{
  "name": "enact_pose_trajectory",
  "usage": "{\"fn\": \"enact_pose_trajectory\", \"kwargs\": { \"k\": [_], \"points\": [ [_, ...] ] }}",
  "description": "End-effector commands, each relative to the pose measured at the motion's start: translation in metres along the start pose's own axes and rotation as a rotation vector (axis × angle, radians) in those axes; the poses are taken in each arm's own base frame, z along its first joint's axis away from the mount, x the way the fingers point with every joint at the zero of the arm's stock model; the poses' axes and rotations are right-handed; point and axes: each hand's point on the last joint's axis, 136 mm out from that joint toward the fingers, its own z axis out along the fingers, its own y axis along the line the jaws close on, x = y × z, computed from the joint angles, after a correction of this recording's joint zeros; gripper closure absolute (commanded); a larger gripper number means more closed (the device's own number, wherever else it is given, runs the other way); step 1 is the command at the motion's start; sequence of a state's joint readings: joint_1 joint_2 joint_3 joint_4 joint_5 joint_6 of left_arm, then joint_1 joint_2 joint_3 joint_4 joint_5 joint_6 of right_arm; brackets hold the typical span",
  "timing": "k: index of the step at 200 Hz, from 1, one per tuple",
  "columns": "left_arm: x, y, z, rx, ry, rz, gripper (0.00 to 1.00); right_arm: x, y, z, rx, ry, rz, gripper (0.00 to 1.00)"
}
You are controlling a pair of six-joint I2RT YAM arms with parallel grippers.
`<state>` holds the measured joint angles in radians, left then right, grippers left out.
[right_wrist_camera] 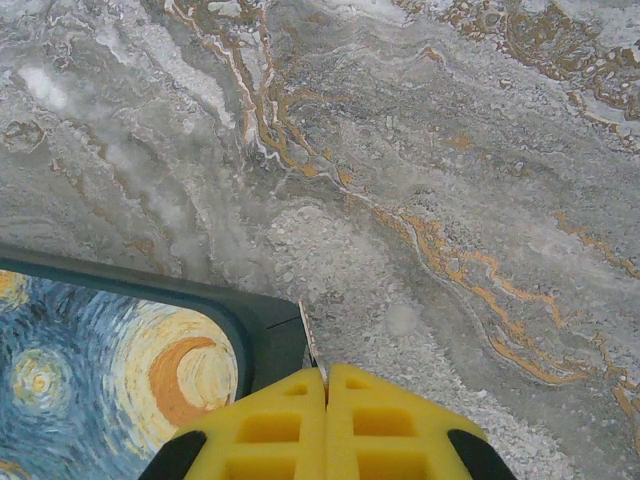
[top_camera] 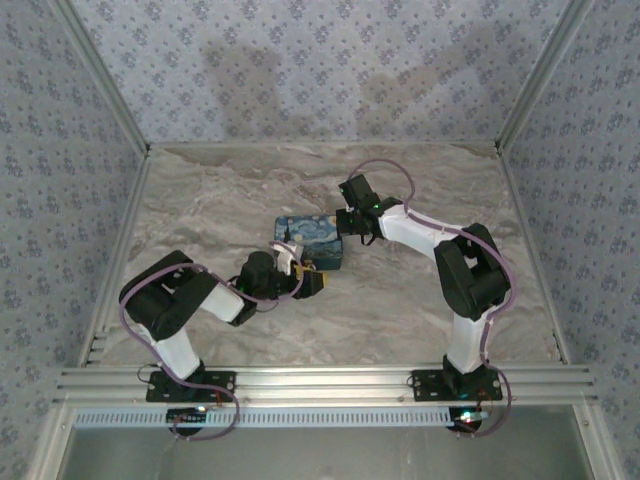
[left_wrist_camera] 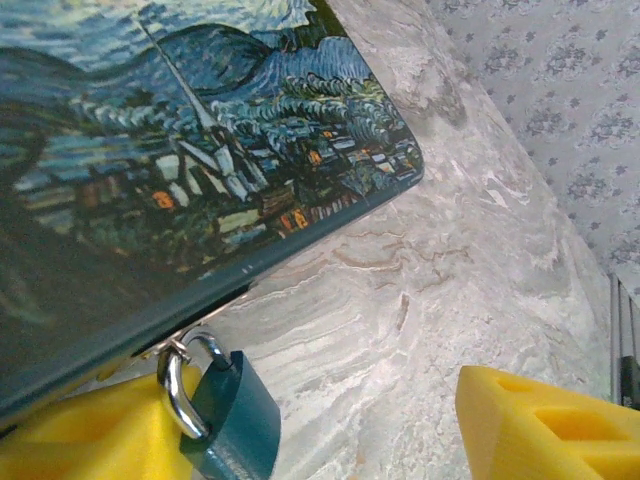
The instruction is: Unlock the padlock with the key
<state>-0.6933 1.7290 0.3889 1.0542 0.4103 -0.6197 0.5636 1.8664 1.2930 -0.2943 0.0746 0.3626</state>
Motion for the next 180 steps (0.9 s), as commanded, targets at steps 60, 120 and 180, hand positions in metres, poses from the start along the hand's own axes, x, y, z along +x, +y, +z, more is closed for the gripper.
{"fn": "enact_pose_trajectory", "kwargs": {
  "k": [60,120,180],
  "points": [
    [-0.012,-0.006,0.008,0.028,-0.013,0.001,0.3,0.01,0.01,0.005,-0.03,0.033,0.01,1.0],
    [-0.011,0.003,0.022,0.017,-0.003,-0.048,0.31,0.012,0.01,0.003,-0.031,0.03,0.01,1.0],
    [-0.007,0.012,0.016,-0.004,0.002,-0.092,0.41,0.014,0.007,0.002,-0.028,0.031,0.014,1.0]
  ]
}}
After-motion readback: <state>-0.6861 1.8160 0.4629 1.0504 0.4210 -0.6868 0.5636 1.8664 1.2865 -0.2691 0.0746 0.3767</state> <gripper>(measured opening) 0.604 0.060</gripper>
